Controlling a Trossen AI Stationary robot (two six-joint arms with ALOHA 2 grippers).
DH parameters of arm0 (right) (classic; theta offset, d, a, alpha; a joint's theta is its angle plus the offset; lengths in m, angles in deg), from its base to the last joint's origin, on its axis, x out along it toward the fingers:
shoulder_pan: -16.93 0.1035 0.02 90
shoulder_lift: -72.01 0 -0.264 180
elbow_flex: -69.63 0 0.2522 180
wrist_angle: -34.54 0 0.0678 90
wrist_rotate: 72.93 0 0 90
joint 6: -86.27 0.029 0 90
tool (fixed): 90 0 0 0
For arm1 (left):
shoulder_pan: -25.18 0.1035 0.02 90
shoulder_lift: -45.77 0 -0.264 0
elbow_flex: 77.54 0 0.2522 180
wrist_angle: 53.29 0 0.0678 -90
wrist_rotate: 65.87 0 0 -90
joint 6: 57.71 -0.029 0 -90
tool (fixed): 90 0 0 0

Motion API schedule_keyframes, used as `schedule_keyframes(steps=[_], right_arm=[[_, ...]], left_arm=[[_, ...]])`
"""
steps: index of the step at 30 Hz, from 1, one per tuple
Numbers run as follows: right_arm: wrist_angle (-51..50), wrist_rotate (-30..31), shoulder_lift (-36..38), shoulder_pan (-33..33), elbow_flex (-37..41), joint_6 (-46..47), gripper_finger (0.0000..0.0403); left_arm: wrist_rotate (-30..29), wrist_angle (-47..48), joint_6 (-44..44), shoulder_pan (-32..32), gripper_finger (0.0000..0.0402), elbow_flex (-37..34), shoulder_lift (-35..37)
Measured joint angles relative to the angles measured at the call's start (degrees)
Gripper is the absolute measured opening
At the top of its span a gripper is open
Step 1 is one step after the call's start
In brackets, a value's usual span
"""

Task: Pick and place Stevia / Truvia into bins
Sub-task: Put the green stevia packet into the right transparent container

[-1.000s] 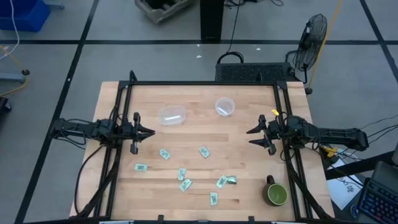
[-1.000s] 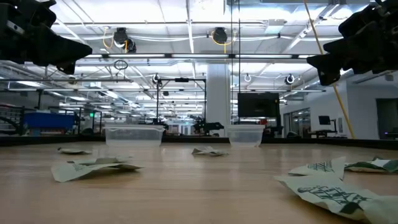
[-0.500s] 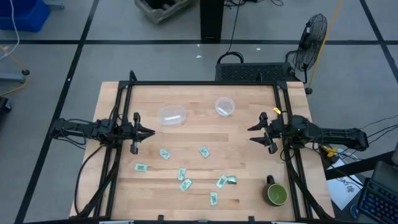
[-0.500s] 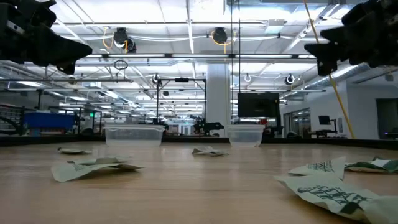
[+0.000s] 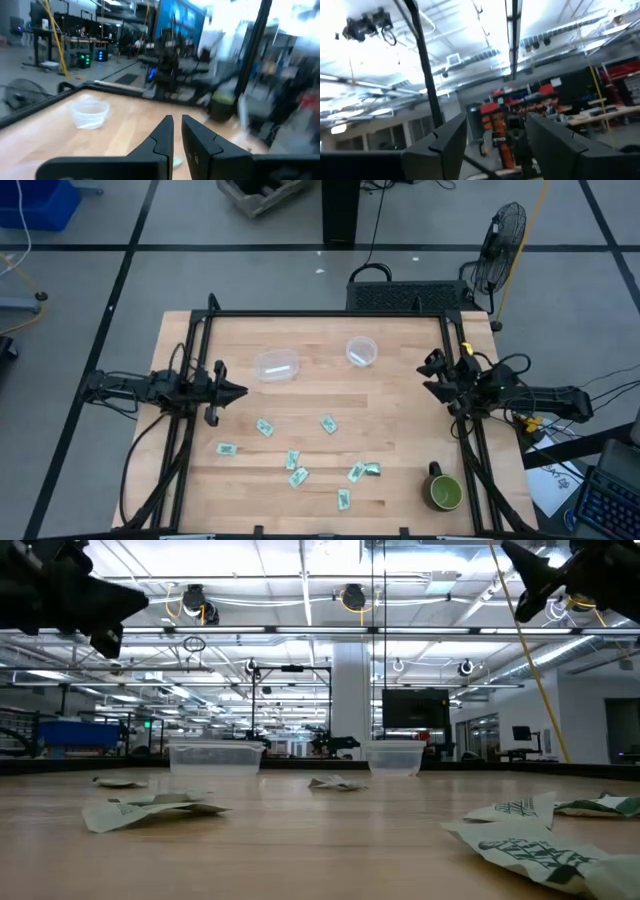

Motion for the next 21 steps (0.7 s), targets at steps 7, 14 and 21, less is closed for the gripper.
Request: schedule_keyframes(steps=[7,14,21], right_arm=[[-4.5,-3.4,-7.3,5.2,-2.0,-7.8,0.0196],[-15.3,6.5,-27.4,22.5,-12.5,-17.0,0.0196],[-47.3,29.7,-51.2,40.1,-32.8,-16.6,0.0196]], left_arm=[[-0.3,-4.7,3.5,-0.5,0.0042,-1.8,-2.1],[-5.7,-12.9,-9.7,-0.5,0.0042,-1.8,-5.4],[-6.0,-19.8,-3.5,-0.5,0.0042,-1.8,-6.0]])
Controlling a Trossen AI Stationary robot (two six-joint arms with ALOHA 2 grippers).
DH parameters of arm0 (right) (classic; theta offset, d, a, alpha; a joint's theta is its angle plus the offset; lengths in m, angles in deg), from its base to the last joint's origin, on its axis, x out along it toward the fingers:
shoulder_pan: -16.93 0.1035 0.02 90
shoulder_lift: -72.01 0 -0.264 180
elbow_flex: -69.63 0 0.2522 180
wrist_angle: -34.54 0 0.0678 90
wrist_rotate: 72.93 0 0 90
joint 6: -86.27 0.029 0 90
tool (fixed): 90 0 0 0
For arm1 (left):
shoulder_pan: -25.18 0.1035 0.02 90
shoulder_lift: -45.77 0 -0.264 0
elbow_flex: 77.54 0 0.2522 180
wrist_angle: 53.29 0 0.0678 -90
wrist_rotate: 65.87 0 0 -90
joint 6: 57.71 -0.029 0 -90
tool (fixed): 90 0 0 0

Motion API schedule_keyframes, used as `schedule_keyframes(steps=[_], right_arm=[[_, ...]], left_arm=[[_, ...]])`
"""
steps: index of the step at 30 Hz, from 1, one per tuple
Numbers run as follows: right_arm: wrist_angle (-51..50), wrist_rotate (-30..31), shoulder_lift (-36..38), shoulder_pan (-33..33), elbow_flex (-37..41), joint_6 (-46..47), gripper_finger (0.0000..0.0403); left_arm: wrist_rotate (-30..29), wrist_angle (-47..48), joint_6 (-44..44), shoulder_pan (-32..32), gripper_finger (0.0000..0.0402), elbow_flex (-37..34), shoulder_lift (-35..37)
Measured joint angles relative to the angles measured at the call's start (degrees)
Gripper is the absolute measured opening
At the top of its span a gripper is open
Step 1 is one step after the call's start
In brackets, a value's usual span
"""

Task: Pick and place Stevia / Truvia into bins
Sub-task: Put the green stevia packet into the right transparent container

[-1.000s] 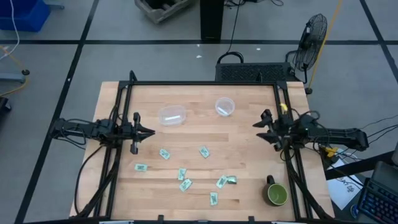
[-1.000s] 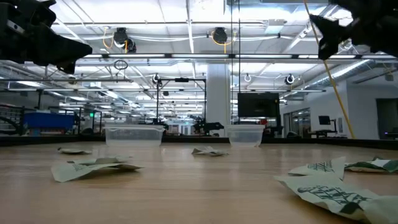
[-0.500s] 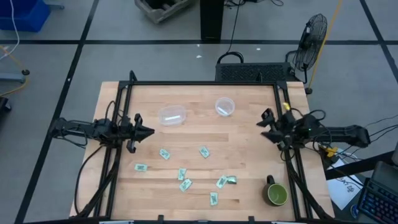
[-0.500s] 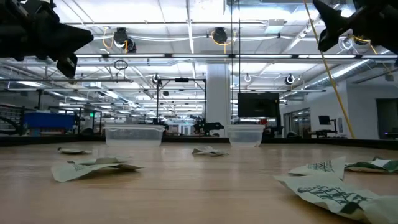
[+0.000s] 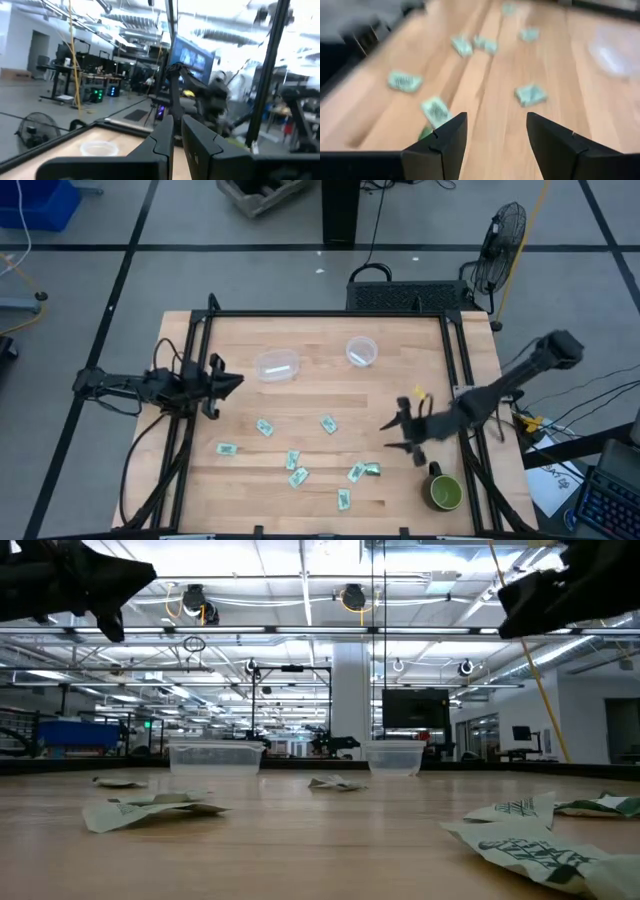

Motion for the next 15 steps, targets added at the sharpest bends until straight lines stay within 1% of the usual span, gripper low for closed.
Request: schedule_keyframes(steps=[2,5,8,10,15], right_arm=[[-5.4,0.0,-6.9,2.4,-5.1,3.0,0.0196],[-5.9,-3.1,-15.2,4.4,-10.7,5.7,0.0196],[-6.8,-6.6,-21.7,5.3,-14.3,7.4,0.0196],[-8.0,-7.5,-24.9,5.4,-15.8,7.6,0.0196],[-8.3,-7.0,-30.1,4.6,-16.7,6.5,0.0196]], left_arm=[[-1.0,-1.0,-0.4,0.0,0.0042,0.0,0.0],[-1.6,-2.5,-0.3,0.0,0.0042,0.0,0.0],[-2.0,-2.6,-1.2,0.0,0.0042,0.0,0.0],[-2.0,-2.7,-1.8,0.0,0.0042,0.0,0.0],[-1.9,-2.7,-1.9,0.0,0.0042,0.0,0.0]])
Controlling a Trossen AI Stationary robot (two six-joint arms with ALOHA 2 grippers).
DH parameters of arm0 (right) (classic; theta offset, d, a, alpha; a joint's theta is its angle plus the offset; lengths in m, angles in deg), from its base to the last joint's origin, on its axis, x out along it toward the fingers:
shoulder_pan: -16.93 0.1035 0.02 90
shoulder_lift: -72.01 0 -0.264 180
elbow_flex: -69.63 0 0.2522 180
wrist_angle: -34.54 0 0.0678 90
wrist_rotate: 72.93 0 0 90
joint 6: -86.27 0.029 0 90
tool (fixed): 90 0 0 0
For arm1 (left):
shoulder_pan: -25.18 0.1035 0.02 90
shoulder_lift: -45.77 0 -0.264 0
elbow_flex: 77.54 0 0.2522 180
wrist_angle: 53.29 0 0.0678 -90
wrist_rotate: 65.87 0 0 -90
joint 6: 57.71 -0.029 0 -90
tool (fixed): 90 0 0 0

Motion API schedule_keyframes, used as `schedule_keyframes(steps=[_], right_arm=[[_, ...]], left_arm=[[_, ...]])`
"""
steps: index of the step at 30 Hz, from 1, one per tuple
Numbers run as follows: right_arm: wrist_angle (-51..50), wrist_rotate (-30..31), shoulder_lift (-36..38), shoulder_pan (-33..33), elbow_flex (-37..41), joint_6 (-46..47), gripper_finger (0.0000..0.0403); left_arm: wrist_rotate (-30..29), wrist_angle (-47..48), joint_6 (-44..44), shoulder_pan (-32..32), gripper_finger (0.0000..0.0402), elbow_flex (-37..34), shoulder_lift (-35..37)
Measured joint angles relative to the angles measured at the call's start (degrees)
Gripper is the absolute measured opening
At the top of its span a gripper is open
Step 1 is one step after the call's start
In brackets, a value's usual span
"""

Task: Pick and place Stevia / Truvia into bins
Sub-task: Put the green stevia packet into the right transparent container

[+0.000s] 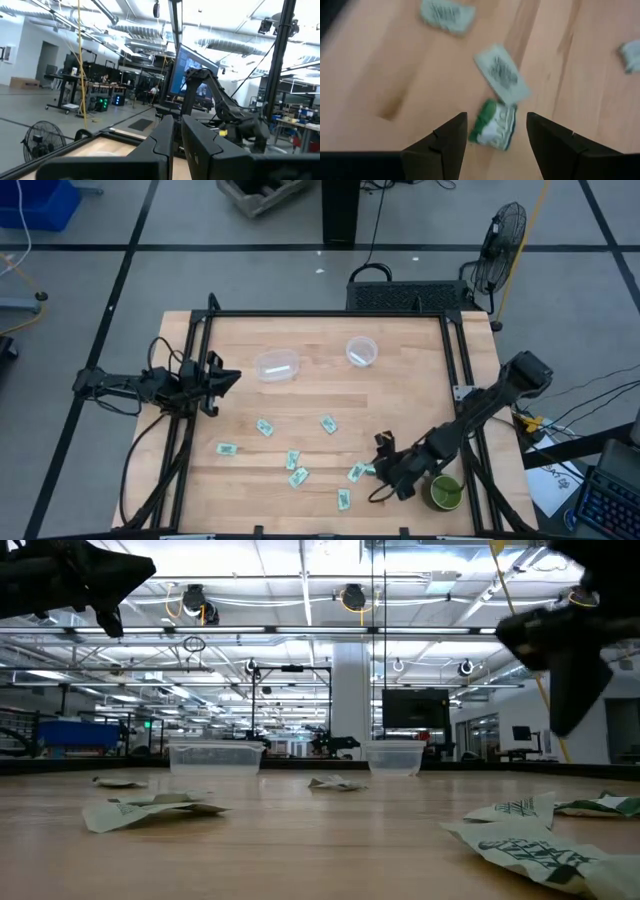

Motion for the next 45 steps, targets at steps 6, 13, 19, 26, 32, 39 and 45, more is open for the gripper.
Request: schedule_keyframes(steps=[6,13,19,26,32,39,45], right_arm=[[0.2,0.0,-5.2,-0.5,0.0,0.3,0.0196],[0.5,1.3,-6.4,0.5,-0.1,0.7,0.0196],[-0.3,1.3,-6.4,0.6,-0.1,2.8,0.0189],[-0.8,1.1,-6.5,0.3,-0.1,2.9,0.0131],[-1.0,2.2,-5.7,-0.8,0.1,1.9,0.0084],[-1.0,7.1,-1.3,-1.9,0.2,-0.7,0.0057],[-1.1,3.7,3.2,-4.3,0.1,1.7,0.0048]], left_arm=[[0.0,0.0,-0.9,0.0,0.0042,0.0,0.0],[0.0,0.0,-1.5,0.0,0.0042,0.0,0.0],[0.0,0.0,-1.6,0.0,0.0042,0.0,0.0],[0.0,-0.4,-3.4,0.0,0.0042,0.0,0.0],[0.0,-0.7,-6.3,0.0,0.0042,0.0,0.0],[-0.1,-1.7,-8.3,0.0,0.0042,0.0,0.0],[-0.1,-1.7,-9.7,0.0,0.0042,0.0,0.0]])
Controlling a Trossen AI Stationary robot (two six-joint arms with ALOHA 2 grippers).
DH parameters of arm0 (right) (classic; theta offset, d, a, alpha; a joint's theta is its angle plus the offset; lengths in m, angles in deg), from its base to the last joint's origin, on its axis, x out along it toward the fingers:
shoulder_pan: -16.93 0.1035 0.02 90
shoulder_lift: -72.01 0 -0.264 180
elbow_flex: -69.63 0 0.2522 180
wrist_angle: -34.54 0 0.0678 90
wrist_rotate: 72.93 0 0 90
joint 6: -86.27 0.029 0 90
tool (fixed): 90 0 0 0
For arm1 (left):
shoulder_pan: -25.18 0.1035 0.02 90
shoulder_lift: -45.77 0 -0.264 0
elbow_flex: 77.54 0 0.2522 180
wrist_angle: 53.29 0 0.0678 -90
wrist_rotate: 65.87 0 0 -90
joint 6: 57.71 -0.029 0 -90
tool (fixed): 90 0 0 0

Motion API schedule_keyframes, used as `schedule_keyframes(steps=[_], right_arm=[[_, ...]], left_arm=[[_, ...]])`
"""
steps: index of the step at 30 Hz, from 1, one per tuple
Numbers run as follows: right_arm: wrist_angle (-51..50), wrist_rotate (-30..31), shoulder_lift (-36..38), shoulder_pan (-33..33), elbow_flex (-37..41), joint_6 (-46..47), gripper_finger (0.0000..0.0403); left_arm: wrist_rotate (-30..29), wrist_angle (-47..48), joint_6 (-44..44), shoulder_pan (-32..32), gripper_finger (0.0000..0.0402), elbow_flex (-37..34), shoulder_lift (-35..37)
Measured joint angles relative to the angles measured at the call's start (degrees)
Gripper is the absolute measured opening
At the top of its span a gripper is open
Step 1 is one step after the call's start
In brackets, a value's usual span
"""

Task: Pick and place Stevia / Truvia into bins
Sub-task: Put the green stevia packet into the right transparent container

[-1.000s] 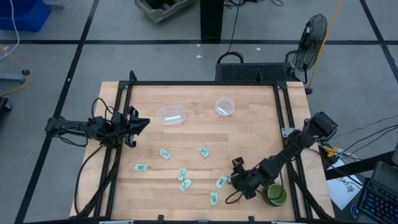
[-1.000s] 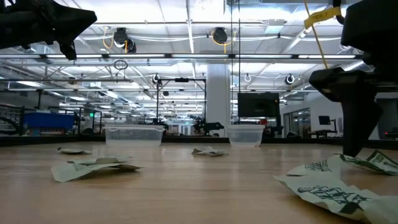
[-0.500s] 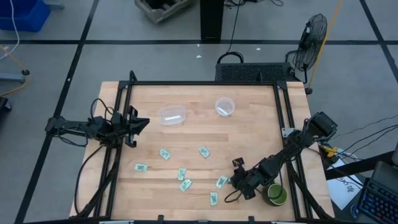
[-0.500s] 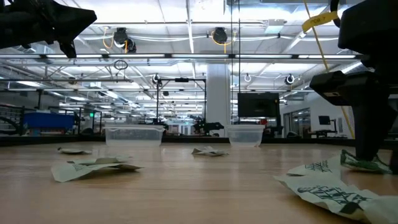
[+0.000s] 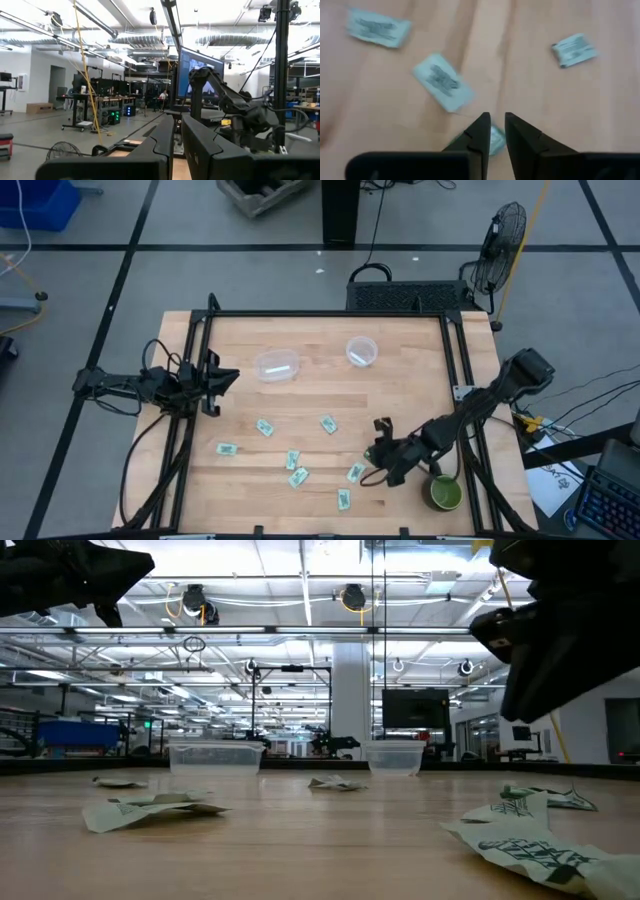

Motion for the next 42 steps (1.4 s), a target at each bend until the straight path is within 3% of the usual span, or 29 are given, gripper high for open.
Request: schedule_keyframes(steps=[4,12,17,29,42], right_arm=[[0.3,-4.0,0.2,0.1,0.6,2.5,0.0065],[1.1,-4.1,-0.1,0.0,5.3,6.6,0.0183],[6.9,-4.1,-0.1,0.1,8.3,6.2,0.0217],[14.7,-4.2,-0.1,0.0,13.5,4.7,0.0169],[15.1,-5.5,-1.1,-0.1,13.5,3.0,0.0107]], left_arm=[[0.0,0.0,0.0,0.0,0.0042,0.0,0.0],[0.0,0.0,0.0,0.0,0.0042,0.0,0.0],[0.0,0.1,-2.3,0.0,0.0042,0.0,0.0],[0.0,0.1,-2.7,0.0,0.0042,0.0,0.0],[0.0,0.1,-2.8,0.0,0.0042,0.0,0.0]])
